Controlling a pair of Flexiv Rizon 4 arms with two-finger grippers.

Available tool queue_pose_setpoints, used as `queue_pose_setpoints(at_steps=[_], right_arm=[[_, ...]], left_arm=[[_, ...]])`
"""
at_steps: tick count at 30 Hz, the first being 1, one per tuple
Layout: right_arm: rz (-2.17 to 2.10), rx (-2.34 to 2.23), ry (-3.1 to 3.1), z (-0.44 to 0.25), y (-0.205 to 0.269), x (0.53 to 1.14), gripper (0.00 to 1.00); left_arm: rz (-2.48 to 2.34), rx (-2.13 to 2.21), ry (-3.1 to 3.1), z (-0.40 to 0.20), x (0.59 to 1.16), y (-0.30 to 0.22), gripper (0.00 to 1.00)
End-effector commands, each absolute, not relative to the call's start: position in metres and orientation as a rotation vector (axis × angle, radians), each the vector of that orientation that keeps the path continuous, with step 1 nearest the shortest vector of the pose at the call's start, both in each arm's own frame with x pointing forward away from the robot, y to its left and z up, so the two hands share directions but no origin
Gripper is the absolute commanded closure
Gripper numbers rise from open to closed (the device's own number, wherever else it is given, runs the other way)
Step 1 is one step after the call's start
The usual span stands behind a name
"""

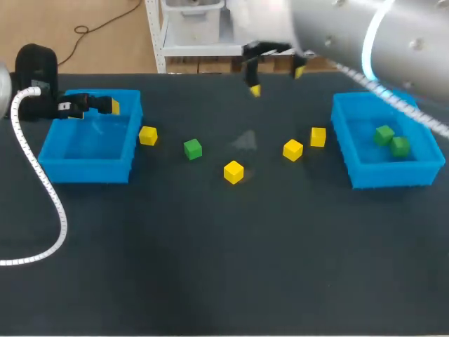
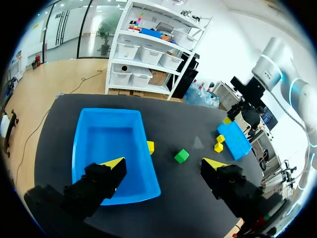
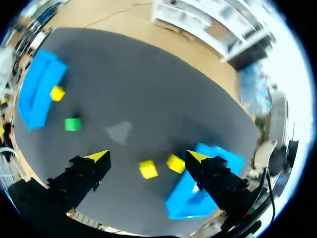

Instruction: Put the green cubes in the right bin and the yellow cubes in the left bin.

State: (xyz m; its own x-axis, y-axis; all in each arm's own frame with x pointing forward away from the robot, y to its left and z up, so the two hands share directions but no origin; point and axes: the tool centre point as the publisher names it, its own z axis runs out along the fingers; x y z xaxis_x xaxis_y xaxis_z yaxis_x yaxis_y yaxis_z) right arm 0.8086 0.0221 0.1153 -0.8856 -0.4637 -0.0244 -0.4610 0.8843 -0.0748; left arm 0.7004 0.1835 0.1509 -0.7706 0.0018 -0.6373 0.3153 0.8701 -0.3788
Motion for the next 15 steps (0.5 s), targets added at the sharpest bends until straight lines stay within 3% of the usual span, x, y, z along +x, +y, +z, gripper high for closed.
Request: queue_pose_setpoints(at_steps=[1, 15], right_arm=[[-0.167, -0.826, 2.995, 0.104, 0.073, 0.805, 0.00], [0.038, -0.836, 3.002, 0.062, 0.148, 0.791, 0.00]], left_arm=[[-0.635, 0.230, 2.376, 0.150, 0.700, 0.185, 0.00], [-0.635, 0.230, 2.376, 0.150, 0.700, 0.185, 0.00]])
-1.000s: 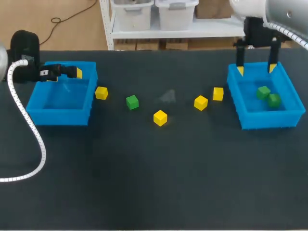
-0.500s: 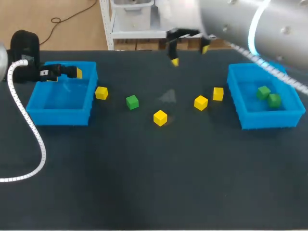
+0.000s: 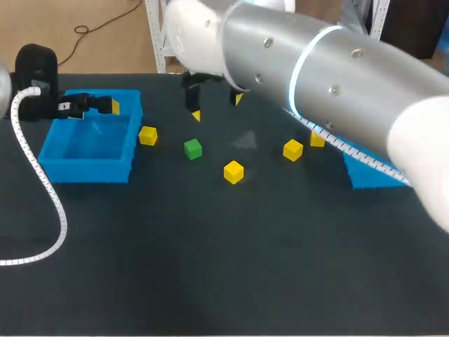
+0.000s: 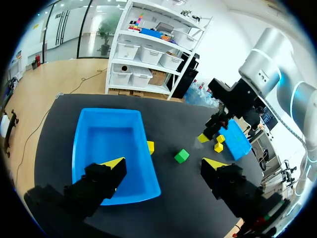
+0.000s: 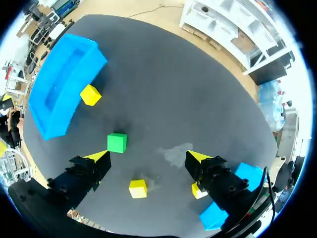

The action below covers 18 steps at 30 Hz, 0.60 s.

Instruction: Put the green cubes in the right bin and the yellow cubes in the left bin.

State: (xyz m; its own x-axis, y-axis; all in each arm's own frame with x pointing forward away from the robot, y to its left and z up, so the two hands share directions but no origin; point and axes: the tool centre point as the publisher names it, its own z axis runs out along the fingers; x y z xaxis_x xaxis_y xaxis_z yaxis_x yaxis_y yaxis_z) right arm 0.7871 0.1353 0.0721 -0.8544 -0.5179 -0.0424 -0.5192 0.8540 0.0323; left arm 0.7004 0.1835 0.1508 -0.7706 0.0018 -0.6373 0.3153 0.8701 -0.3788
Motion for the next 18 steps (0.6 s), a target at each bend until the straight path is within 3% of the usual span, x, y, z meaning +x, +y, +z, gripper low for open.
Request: queue_pose_setpoints(at_steps=[1, 18], right_arm=[[0.027, -0.827, 3.000, 0.059, 0.151, 0.791, 0.00], [-0.044, -0.952, 3.031, 0.003, 0.185, 0.784, 0.00]], left_arm=[[-0.635, 0.230, 2.376, 0.150, 0.700, 0.185, 0.00], [-0.635, 0.230, 2.376, 0.150, 0.700, 0.185, 0.00]])
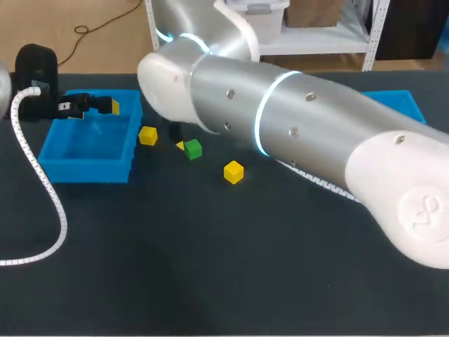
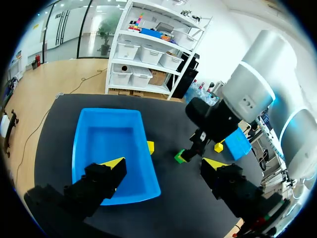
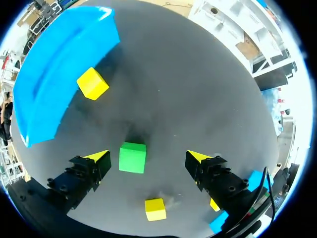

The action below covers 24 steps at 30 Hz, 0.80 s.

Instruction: Put the green cubes in the right bin and the yellow cubes in the left bin.

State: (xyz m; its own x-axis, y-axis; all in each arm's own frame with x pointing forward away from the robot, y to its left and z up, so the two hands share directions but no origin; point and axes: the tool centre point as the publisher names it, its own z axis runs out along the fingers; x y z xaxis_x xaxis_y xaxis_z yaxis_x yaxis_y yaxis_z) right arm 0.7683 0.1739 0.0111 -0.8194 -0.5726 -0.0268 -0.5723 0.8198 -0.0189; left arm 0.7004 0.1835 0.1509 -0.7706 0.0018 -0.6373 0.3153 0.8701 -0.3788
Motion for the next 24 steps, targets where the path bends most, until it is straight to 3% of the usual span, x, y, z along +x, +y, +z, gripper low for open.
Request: queue_pose_setpoints(at_steps=[1, 14, 16, 17, 19, 20, 21, 24], right_arm=[[-0.043, -0.955, 3.036, 0.001, 0.186, 0.784, 0.00], [-0.062, -0.993, 3.058, -0.008, 0.195, 0.774, 0.02], [-0.058, -0.996, 3.067, -0.010, 0.196, 0.771, 0.22], [-0.059, -0.996, 3.072, -0.011, 0.197, 0.769, 0.51], [-0.060, -0.994, 3.085, -0.014, 0.197, 0.768, 0.68], [-0.064, -0.994, 3.088, -0.014, 0.197, 0.768, 0.93], [-0.063, -0.993, 3.090, -0.014, 0.197, 0.768, 1.00], [-0.065, -0.988, 3.094, -0.014, 0.197, 0.768, 1.00]], left_arm=[[-0.635, 0.230, 2.376, 0.150, 0.700, 0.185, 0.00], [-0.635, 0.230, 2.376, 0.150, 0.700, 0.185, 0.00], [-0.635, 0.230, 2.376, 0.150, 0.700, 0.185, 0.00], [-0.635, 0.230, 2.376, 0.150, 0.700, 0.185, 0.00], [-0.635, 0.230, 2.376, 0.150, 0.700, 0.185, 0.00], [-0.635, 0.230, 2.376, 0.150, 0.700, 0.185, 0.00], [-0.635, 0.230, 2.376, 0.150, 0.700, 0.185, 0.00], [-0.635, 0.230, 2.376, 0.150, 0.700, 0.185, 0.00]])
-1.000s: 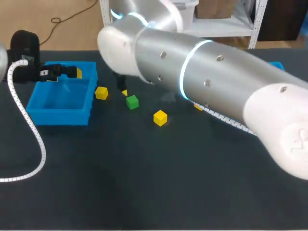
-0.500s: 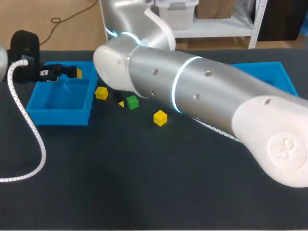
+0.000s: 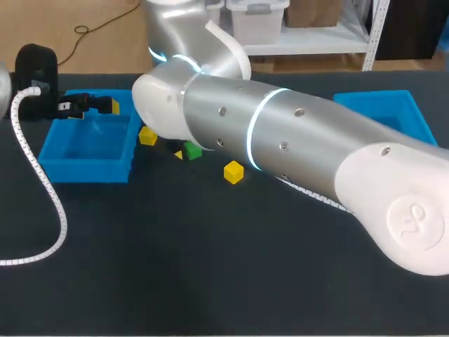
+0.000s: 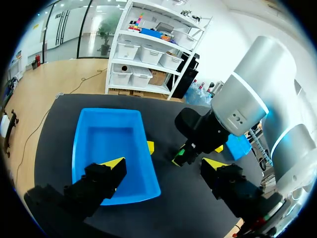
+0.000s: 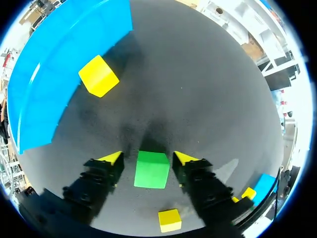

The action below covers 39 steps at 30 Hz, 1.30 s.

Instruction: Put the green cubes in the right bin and the yellow cubes in the left bin.

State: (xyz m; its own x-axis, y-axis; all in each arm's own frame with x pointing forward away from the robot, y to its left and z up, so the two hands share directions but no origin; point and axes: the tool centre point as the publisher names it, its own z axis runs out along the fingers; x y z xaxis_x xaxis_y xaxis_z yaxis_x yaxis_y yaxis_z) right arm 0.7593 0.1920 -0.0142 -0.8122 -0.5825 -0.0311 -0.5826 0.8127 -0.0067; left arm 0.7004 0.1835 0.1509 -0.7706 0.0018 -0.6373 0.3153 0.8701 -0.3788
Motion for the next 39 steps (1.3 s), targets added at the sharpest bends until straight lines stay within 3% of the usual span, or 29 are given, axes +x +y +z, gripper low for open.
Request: queue_pose_setpoints(at_steps=[1, 10, 20, 27, 39], right_arm=[[-0.071, -0.979, 3.099, -0.013, 0.197, 0.768, 1.00], [-0.072, -0.825, 3.030, 0.038, 0.162, 0.790, 1.00], [-0.111, -0.306, 2.912, 0.124, 0.011, 0.824, 1.00], [-0.050, 0.081, 2.886, 0.137, -0.097, 0.804, 1.00], [0.032, 0.434, 2.833, 0.114, -0.192, 0.744, 1.00]], left_arm=[[-0.635, 0.230, 2.376, 0.150, 0.700, 0.185, 0.00], [-0.635, 0.230, 2.376, 0.150, 0.700, 0.185, 0.00], [-0.635, 0.230, 2.376, 0.150, 0.700, 0.185, 0.00], [-0.635, 0.230, 2.376, 0.150, 0.700, 0.185, 0.00], [-0.635, 0.230, 2.376, 0.150, 0.700, 0.185, 0.00]])
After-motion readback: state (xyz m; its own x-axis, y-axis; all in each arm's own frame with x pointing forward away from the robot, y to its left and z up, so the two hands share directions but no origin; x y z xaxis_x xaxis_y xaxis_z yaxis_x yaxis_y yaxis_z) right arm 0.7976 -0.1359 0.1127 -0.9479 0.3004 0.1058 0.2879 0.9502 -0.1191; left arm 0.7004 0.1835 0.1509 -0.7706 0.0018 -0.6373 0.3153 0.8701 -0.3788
